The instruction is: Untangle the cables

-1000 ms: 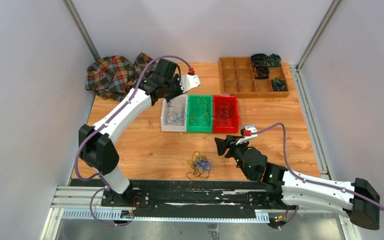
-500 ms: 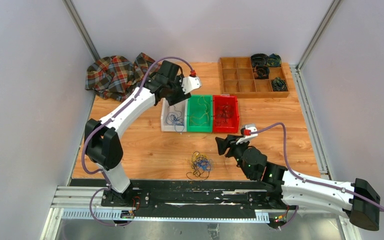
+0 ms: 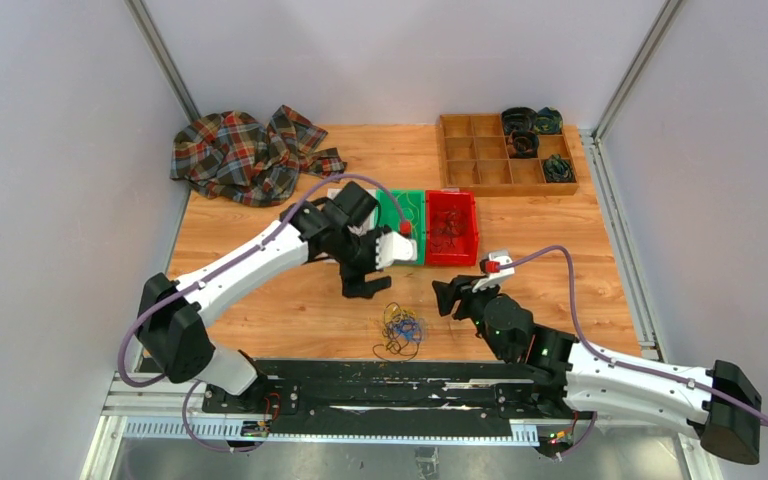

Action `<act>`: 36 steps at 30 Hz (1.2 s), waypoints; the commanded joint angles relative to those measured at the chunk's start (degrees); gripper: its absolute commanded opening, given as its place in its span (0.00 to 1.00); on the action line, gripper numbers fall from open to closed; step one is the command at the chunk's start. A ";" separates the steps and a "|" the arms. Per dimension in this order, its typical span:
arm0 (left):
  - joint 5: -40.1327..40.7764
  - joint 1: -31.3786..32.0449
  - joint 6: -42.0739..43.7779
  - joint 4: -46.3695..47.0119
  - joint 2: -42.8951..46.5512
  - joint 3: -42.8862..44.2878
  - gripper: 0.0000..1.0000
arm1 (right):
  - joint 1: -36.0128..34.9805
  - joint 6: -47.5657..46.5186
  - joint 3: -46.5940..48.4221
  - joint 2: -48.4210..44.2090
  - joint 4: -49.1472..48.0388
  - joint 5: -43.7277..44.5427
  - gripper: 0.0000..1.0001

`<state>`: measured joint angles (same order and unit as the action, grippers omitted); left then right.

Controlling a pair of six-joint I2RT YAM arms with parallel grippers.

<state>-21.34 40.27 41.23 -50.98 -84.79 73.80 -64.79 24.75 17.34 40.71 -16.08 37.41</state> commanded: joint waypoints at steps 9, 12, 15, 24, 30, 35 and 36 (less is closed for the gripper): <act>-8.50 7.24 -2.29 2.89 -4.01 -5.26 0.73 | 0.72 4.42 -1.96 -5.93 8.48 0.24 0.58; -7.01 8.99 -0.35 2.91 -6.88 -3.42 0.72 | 0.72 4.90 -1.88 -6.15 8.90 0.16 0.57; -5.17 9.47 -0.49 4.27 -9.13 -2.62 0.69 | 0.72 5.35 -1.80 -6.31 9.36 -0.11 0.55; -1.03 9.47 -2.05 6.94 -8.39 -1.92 0.19 | 0.72 5.35 -1.83 -7.83 10.38 -0.14 0.50; 0.36 9.47 -4.06 6.99 -6.17 -1.11 0.04 | 0.72 5.27 -1.41 -7.39 9.82 -0.89 0.49; 2.82 9.43 -8.16 4.99 -3.33 2.05 0.01 | 0.72 2.12 -0.20 -7.21 7.73 -4.54 0.55; 3.02 9.47 -8.89 3.34 -2.64 3.23 0.01 | 0.72 1.25 0.01 -6.89 6.77 -5.77 0.59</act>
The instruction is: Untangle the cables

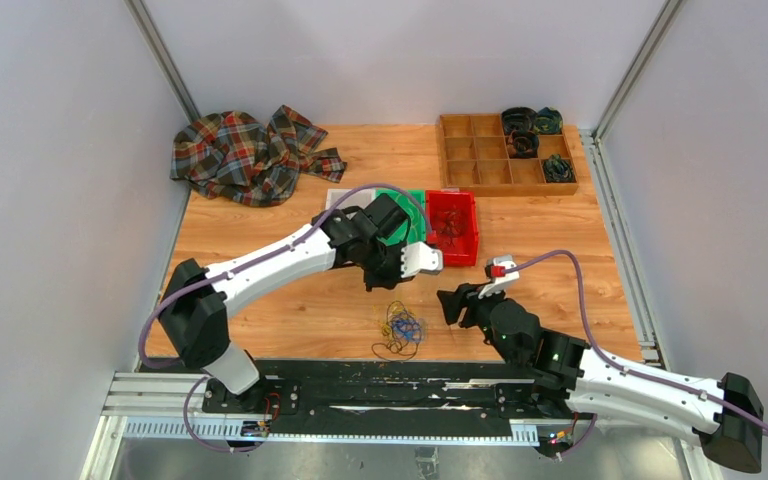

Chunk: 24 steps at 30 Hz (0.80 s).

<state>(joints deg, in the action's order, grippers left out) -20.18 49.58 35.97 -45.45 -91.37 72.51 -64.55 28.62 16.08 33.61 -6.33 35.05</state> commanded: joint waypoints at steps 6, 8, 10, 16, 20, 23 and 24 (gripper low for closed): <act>-0.34 0.08 -6.36 -9.74 8.49 9.69 0.01 | 0.39 -6.33 5.97 7.25 -8.71 -12.97 0.73; -1.05 0.05 -6.82 -11.61 9.71 10.93 0.01 | 0.33 -6.79 9.58 10.34 -9.07 -16.22 0.74; -1.92 0.08 -6.79 -13.29 10.60 12.25 0.01 | 0.24 -6.93 12.15 13.02 -9.92 -19.46 0.74; -2.32 0.08 -6.47 -17.61 10.98 18.04 0.01 | -0.46 -7.16 15.99 17.59 -13.03 -22.70 0.75; -2.73 0.09 -6.35 -18.59 11.25 21.39 0.01 | -0.48 -7.44 17.20 19.52 -14.79 -23.87 0.75; -3.42 0.08 -6.31 -19.54 11.23 23.07 0.01 | -0.48 -7.43 18.51 20.79 -14.66 -22.68 0.74; -3.83 0.08 -6.20 -19.90 11.29 23.35 0.00 | -0.46 -7.30 18.77 21.14 -14.60 -21.75 0.73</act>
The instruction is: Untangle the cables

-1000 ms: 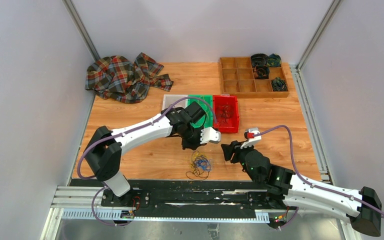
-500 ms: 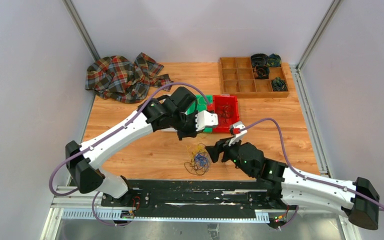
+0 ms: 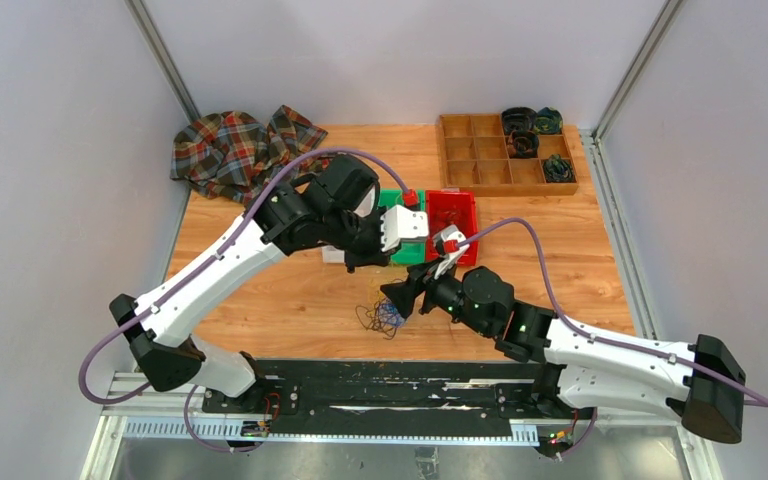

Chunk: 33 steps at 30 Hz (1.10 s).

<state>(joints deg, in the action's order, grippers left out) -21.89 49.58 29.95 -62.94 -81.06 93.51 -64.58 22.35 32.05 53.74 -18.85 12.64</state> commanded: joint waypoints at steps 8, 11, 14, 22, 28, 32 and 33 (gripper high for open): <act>-5.17 0.08 0.42 -4.91 1.67 5.57 0.00 | -0.45 -2.77 3.34 4.44 -2.78 9.57 0.57; -5.82 0.09 0.67 -5.60 1.79 7.67 0.01 | -0.38 -2.91 2.72 5.04 -3.80 10.15 0.48; -6.90 0.15 -0.03 -5.61 1.72 8.17 0.00 | -0.41 -2.77 2.08 6.22 -4.95 9.81 0.45; -10.32 0.16 -0.61 -7.56 -0.15 13.21 0.00 | -0.50 -4.02 4.00 12.67 -7.22 11.11 0.44; -14.72 0.16 -1.59 -7.49 -1.50 15.89 0.01 | -0.46 -3.91 4.99 17.28 -9.80 10.15 0.47; -16.67 0.16 -0.92 -7.50 -2.15 19.89 0.00 | -0.43 -2.48 2.01 18.24 -12.48 10.08 0.49; -16.81 0.16 -1.35 -7.54 -2.59 21.93 0.00 | -0.32 -2.14 0.99 18.20 -12.98 10.16 0.49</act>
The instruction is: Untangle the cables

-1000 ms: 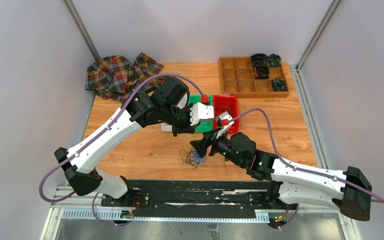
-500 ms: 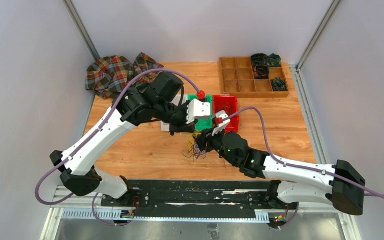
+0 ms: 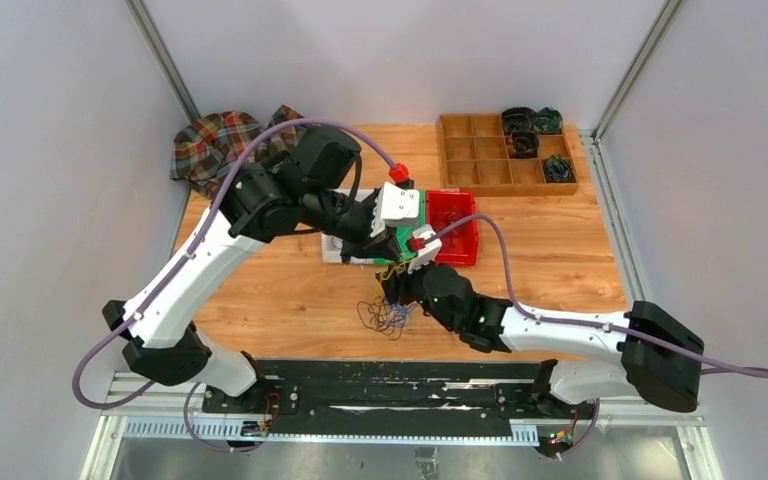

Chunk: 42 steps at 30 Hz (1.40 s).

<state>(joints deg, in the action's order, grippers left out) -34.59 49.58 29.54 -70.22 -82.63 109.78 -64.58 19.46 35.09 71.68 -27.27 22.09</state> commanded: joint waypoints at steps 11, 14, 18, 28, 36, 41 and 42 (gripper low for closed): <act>-0.04 0.16 4.68 0.31 -1.50 25.71 0.00 | -0.37 5.05 -13.01 -2.66 -6.68 5.95 0.46; 4.53 0.16 6.66 2.08 -1.03 29.97 0.00 | -0.37 5.65 -14.92 -3.98 -6.83 6.76 0.46; 9.45 0.16 7.78 8.27 1.46 29.41 0.00 | -0.29 6.63 -16.97 -4.59 -6.72 7.60 0.46; 9.37 0.12 7.61 13.93 7.28 17.33 0.00 | -0.30 5.00 -14.53 -13.51 -0.24 9.27 0.56; 10.10 0.16 6.36 13.87 9.50 8.56 0.00 | -0.02 -2.37 -6.42 -20.84 2.07 7.29 0.70; 8.08 0.16 5.70 13.88 11.31 1.28 0.00 | 0.64 -6.20 1.60 -18.85 2.17 4.21 0.71; 7.66 0.12 5.08 13.88 11.35 0.70 0.00 | 0.75 -6.58 3.14 -18.13 2.13 2.39 0.70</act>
<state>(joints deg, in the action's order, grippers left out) -25.30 49.58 36.23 -57.30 -72.90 112.97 -64.53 17.23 32.14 52.01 -25.04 28.25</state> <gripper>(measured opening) 0.011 0.709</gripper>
